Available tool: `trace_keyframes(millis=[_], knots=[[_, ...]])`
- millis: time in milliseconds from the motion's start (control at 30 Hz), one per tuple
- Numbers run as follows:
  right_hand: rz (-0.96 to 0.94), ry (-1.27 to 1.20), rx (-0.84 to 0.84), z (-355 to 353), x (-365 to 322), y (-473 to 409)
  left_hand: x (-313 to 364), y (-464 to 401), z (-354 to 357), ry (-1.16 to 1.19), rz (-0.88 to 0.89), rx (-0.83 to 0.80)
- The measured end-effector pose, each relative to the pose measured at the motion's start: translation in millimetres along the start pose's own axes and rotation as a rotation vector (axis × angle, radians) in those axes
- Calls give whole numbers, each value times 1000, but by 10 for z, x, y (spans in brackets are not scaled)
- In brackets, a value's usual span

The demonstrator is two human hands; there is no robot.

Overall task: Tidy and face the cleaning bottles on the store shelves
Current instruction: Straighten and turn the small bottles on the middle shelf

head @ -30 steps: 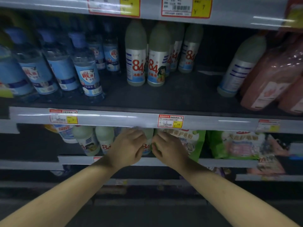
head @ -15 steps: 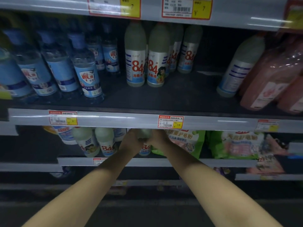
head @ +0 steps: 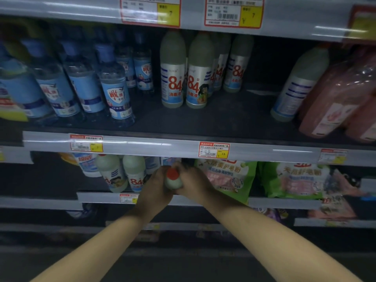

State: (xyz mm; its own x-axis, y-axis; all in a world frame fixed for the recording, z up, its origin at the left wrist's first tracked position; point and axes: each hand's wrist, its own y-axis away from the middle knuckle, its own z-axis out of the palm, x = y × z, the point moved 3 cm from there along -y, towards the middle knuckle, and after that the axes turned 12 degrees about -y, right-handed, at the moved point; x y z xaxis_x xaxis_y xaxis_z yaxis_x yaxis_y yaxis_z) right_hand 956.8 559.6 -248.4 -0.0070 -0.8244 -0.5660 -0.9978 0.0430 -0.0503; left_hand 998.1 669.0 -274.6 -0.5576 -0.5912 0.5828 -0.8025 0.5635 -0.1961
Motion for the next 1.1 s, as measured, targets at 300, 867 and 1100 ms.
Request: trace_keyframes(millis=[300,867,1100], knots=[[95,-155,85,-516,-483,279,320,60,-509,-20,42,-201],[69,-420,440,-2072,-828,383,1284,-427,-1133,209,238,-93],[108,-403,556,-2313,-617,285,1623,-754,-836,336,158,-63]])
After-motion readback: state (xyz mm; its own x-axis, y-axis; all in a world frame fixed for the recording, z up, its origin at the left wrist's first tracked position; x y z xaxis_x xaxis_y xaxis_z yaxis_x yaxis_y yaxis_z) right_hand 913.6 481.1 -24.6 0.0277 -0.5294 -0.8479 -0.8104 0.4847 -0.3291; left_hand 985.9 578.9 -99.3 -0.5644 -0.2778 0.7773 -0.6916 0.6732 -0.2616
